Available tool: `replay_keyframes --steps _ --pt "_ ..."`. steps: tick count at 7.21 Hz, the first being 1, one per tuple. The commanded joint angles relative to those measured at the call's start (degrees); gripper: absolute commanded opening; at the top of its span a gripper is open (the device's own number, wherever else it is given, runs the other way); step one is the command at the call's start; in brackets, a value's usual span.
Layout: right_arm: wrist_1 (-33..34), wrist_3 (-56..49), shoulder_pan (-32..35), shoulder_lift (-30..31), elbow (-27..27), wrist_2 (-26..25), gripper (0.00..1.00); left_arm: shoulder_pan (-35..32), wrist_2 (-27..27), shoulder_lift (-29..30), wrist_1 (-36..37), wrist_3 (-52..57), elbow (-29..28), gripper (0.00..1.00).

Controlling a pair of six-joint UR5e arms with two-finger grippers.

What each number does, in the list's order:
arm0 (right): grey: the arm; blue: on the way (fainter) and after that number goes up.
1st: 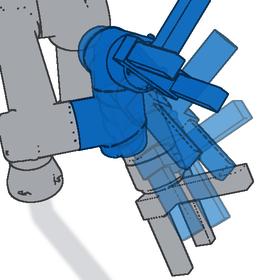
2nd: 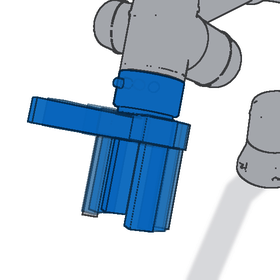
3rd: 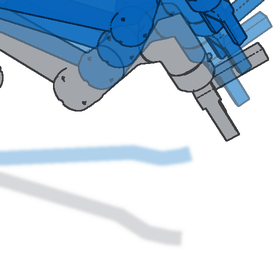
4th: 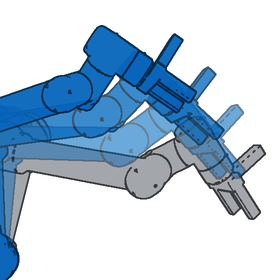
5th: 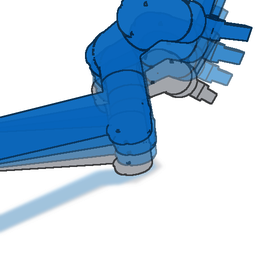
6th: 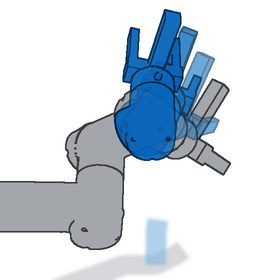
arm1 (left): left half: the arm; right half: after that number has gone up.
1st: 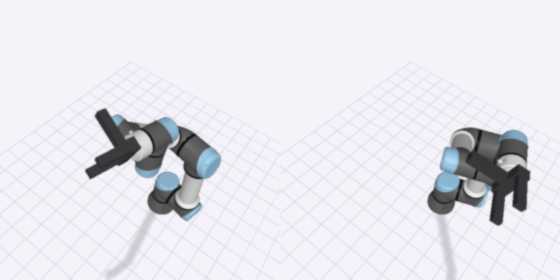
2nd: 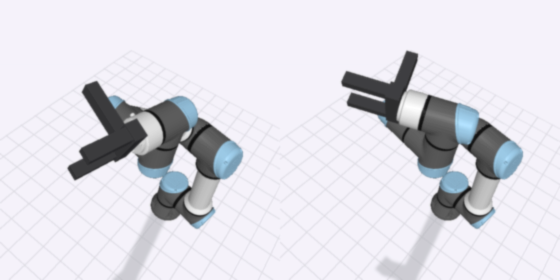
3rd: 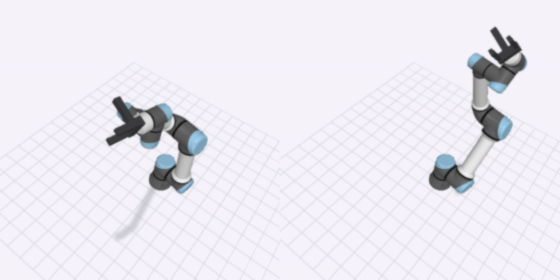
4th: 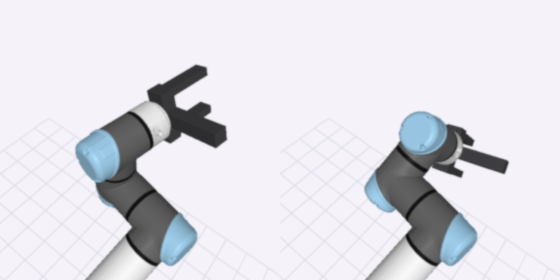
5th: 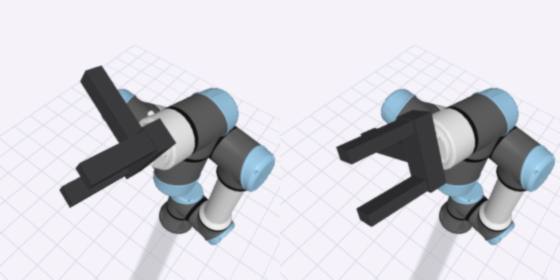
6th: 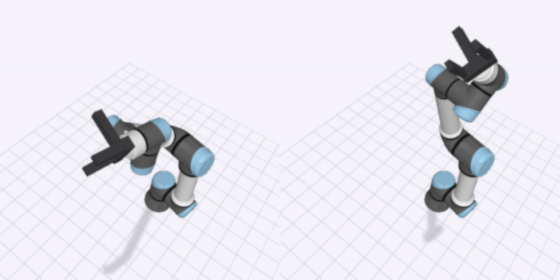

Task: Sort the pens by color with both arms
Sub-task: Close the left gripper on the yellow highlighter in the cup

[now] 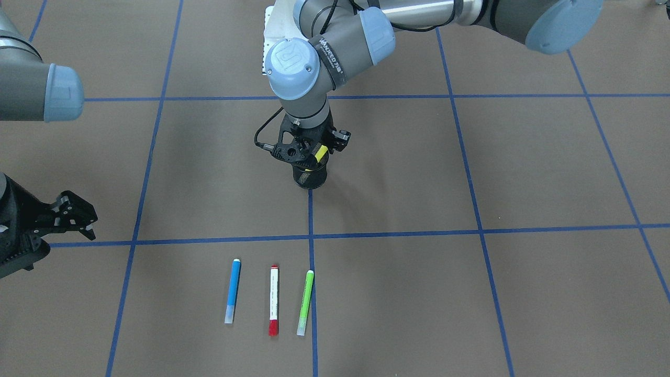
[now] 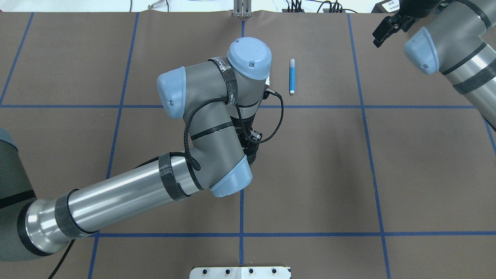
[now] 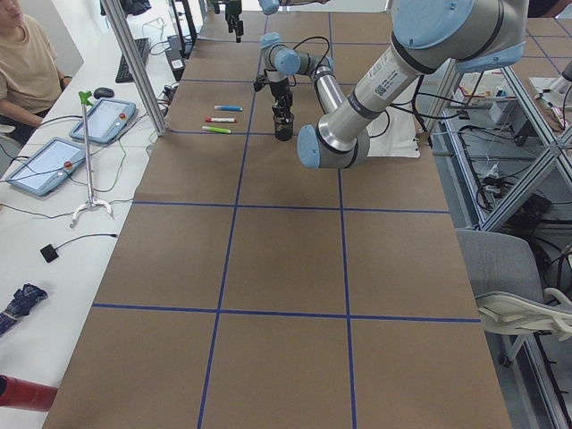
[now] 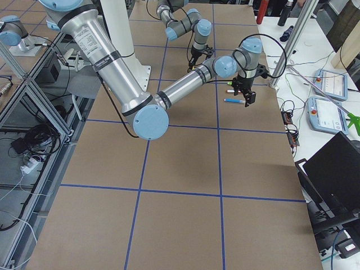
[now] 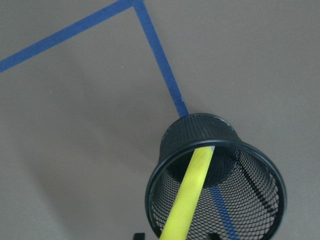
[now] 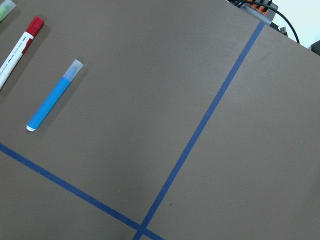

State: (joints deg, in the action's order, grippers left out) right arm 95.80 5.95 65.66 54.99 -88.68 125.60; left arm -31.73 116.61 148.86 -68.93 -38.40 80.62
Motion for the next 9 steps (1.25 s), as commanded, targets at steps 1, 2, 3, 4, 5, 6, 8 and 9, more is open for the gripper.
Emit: replay_keyframes --steps 1,2,3,4,5,6,8,9 --pt "0.0 0.12 0.0 -0.06 0.0 -0.09 1.0 -0.09 0.02 -0.5 0.11 -0.01 0.23 0.46" --pt "0.0 0.12 0.0 -0.06 0.0 -0.09 1.0 -0.09 -0.07 -0.5 0.19 -0.01 0.24 0.46" --pt "0.0 0.12 -0.09 -0.06 0.0 -0.09 1.0 -0.09 -0.07 -0.59 0.28 -0.01 0.32 0.44" --pt "0.0 0.47 -0.09 -0.06 0.0 -0.09 1.0 -0.09 0.02 -0.5 0.37 -0.1 0.5 0.4" --pt "0.0 0.56 -0.09 -0.06 0.0 -0.09 1.0 -0.09 0.02 -0.5 0.37 -0.19 0.76 0.32" --pt "-0.09 0.56 -0.09 -0.06 -0.09 -0.09 1.0 -0.09 -0.07 -0.59 0.46 -0.27 0.76 0.27" --pt "-0.09 0.64 -0.09 0.03 -0.09 -0.18 1.0 -0.09 -0.15 -0.59 0.37 -2.91 2.16 0.18" --pt "-0.09 0.65 -0.09 0.03 -0.09 -0.18 1.0 -0.18 -0.07 -0.59 0.54 -3.17 4.0 0.15"
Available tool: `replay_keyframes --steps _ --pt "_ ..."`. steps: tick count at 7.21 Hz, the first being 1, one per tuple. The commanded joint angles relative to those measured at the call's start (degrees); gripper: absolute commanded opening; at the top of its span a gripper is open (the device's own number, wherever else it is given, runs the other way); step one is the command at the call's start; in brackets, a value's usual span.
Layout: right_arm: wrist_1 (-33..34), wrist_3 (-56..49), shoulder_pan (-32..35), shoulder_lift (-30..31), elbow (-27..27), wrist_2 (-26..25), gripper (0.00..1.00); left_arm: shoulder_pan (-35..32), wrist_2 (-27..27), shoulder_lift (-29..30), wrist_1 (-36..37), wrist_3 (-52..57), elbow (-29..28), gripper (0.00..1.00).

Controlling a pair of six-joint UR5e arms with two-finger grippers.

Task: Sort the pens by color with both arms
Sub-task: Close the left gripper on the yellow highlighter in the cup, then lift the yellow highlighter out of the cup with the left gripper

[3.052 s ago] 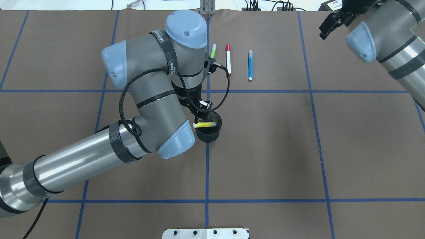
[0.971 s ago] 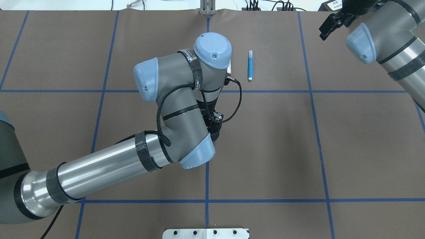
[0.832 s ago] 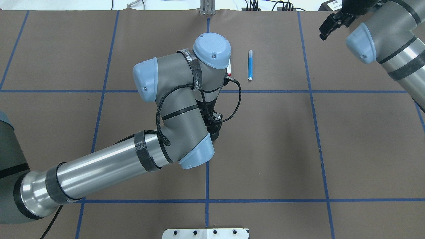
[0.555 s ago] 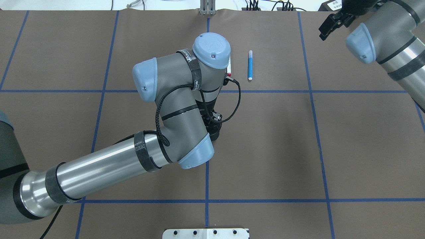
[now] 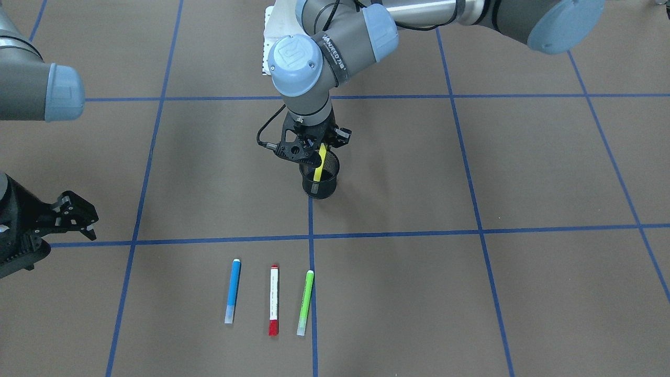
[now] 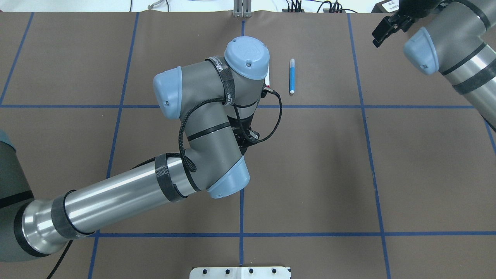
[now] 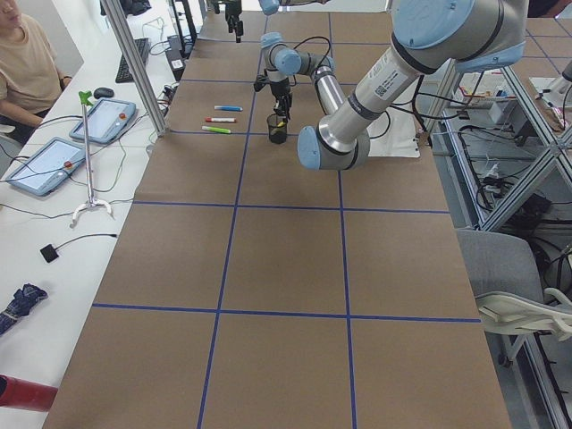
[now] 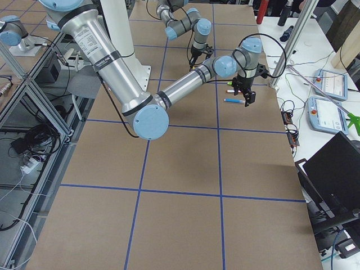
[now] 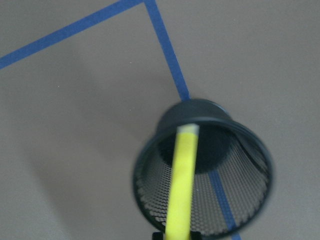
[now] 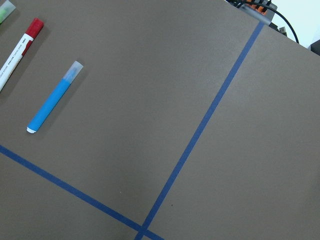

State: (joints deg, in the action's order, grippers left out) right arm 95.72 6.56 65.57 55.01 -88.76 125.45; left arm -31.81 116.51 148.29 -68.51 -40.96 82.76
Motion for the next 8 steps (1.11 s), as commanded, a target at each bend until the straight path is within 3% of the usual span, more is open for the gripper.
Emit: replay_keyframes --steps 1,2,4,5,8 --pt "0.0 0.03 0.0 0.01 -0.01 -0.03 1.0 -0.18 0.12 -0.02 1.96 -0.7 4.92 0.09" --pt "0.0 0.03 0.0 -0.07 -0.01 -0.03 1.0 -0.7 0.03 -0.02 5.89 -0.7 10.26 0.02" --pt "0.0 0.03 0.0 -0.16 0.08 -0.03 1.0 -2.55 0.12 -3.16 8.83 -0.88 20.89 0.0" --pt "0.0 0.12 0.0 -0.16 0.08 -0.03 1.0 -4.03 0.03 -4.14 8.83 -5.14 23.47 0.0" --pt "-0.09 0.21 0.0 -0.25 0.08 -0.03 1.0 -6.68 -7.06 -4.15 3.94 -14.21 22.89 0.0"
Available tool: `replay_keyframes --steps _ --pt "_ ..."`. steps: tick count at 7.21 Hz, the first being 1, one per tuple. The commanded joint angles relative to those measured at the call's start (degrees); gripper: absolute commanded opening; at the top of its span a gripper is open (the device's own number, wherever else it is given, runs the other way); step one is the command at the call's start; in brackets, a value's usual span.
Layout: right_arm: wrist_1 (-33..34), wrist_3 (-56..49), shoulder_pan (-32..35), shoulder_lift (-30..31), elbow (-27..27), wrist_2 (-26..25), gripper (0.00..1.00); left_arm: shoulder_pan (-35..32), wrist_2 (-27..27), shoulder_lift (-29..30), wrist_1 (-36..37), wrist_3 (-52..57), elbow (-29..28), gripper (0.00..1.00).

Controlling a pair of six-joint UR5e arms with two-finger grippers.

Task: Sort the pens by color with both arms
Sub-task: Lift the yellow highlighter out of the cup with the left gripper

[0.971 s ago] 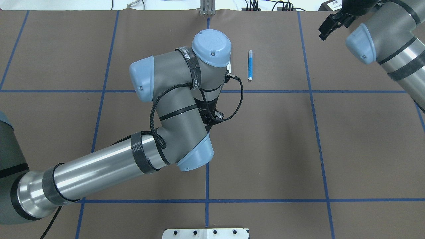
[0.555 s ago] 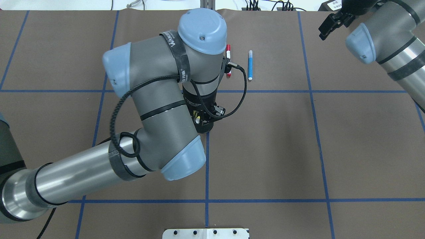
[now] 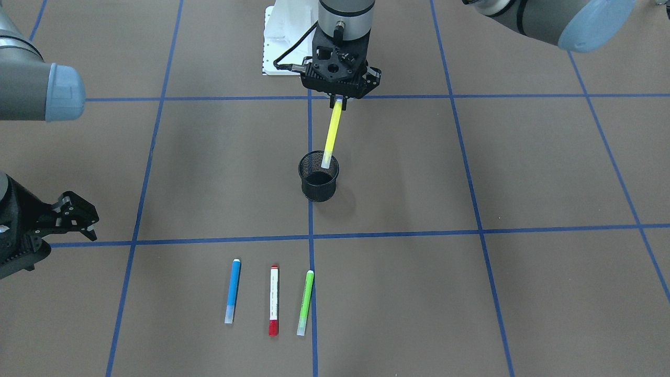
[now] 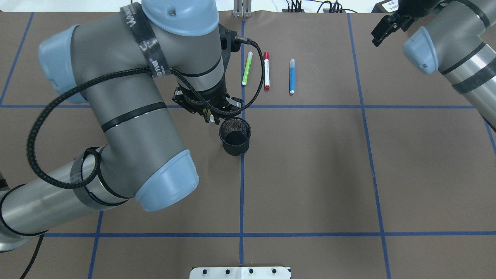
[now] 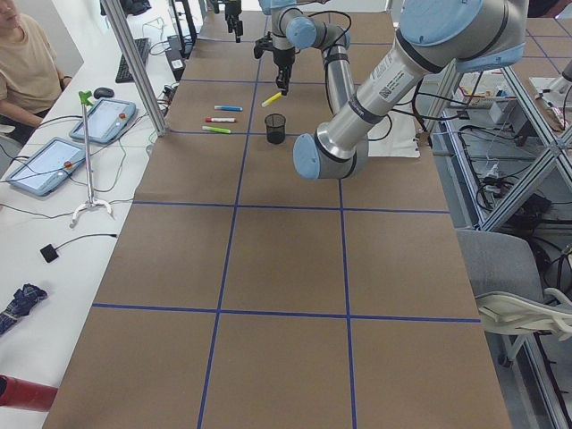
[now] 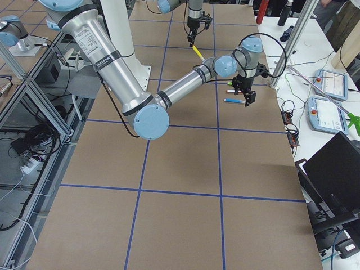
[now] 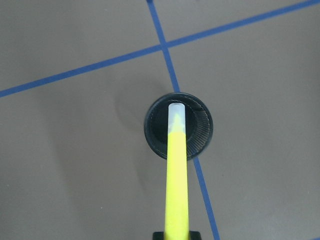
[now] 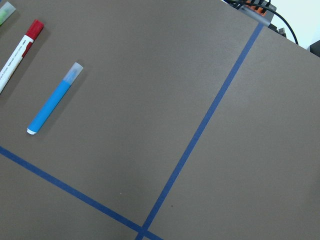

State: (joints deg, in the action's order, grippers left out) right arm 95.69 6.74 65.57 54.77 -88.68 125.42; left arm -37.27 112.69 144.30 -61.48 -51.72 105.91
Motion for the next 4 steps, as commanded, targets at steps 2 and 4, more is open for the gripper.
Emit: replay_keyframes --steps 2,4 --pt "-0.15 -0.06 0.0 -0.19 0.0 0.0 1.0 -2.79 -7.03 -0.34 -12.91 -5.58 -6.64 0.0" --pt "-0.16 -0.06 0.0 -0.19 0.0 0.0 1.0 -6.04 -7.13 -0.34 -30.1 -5.58 -19.54 0.0"
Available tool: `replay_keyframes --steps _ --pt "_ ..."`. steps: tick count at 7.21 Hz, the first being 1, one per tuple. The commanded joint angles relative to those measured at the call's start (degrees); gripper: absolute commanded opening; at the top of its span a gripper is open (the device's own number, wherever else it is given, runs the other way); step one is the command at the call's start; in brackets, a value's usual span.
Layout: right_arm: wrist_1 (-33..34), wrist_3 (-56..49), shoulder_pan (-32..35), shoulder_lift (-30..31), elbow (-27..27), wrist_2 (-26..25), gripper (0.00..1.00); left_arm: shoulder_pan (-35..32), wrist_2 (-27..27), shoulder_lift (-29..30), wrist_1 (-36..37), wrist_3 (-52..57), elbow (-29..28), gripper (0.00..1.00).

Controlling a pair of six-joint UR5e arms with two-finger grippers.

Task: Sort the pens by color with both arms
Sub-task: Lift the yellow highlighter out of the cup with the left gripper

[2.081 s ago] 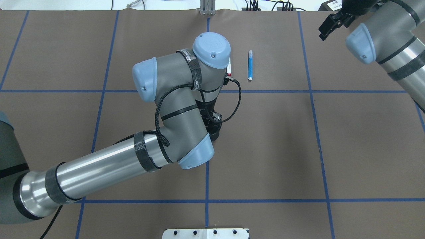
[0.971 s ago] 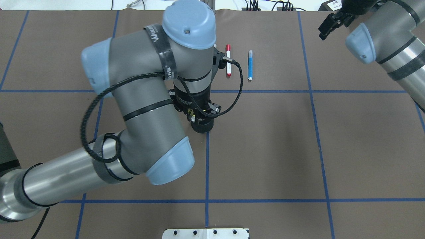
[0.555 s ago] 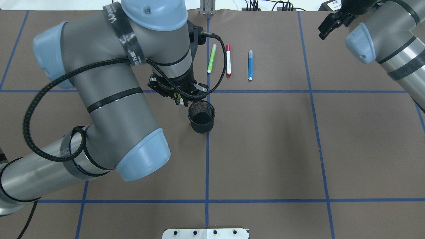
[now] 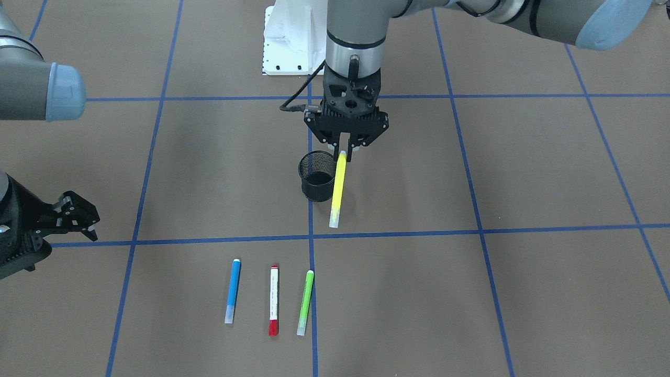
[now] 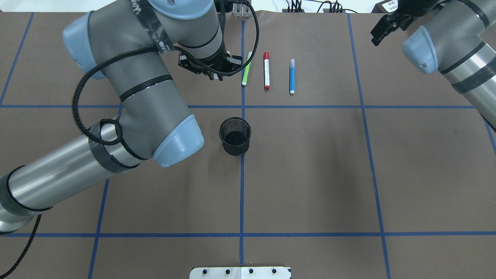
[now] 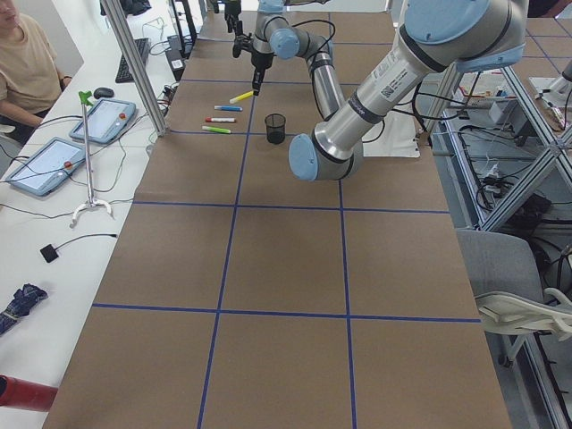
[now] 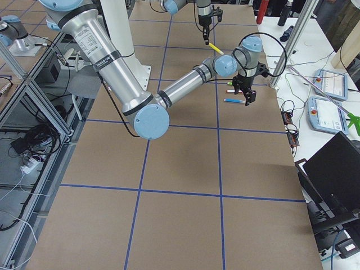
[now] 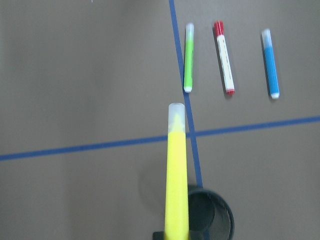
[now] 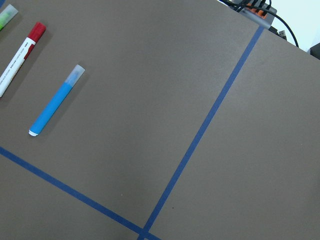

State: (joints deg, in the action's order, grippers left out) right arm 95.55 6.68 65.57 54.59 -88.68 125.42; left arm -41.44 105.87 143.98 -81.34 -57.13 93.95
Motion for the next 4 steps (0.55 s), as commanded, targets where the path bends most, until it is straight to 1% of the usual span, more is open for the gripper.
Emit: replay_keyframes --steps 1,2,3,4 --pt "-0.01 0.0 0.0 -0.01 0.0 0.0 1.0 -2.41 -1.79 0.07 -19.64 -0.26 -14.26 0.0" --pt "-0.01 0.0 0.0 -0.01 0.0 0.0 1.0 -2.33 -5.2 0.16 -27.22 -0.17 -20.24 0.0" --pt "-0.01 0.0 0.0 -0.01 0.08 -0.09 1.0 -2.33 -6.71 0.6 -34.69 -0.08 -26.48 0.0" --pt "-0.01 0.08 -0.09 -0.01 0.09 -0.09 1.0 -2.07 -8.56 1.3 -40.16 0.35 -32.63 0.0"
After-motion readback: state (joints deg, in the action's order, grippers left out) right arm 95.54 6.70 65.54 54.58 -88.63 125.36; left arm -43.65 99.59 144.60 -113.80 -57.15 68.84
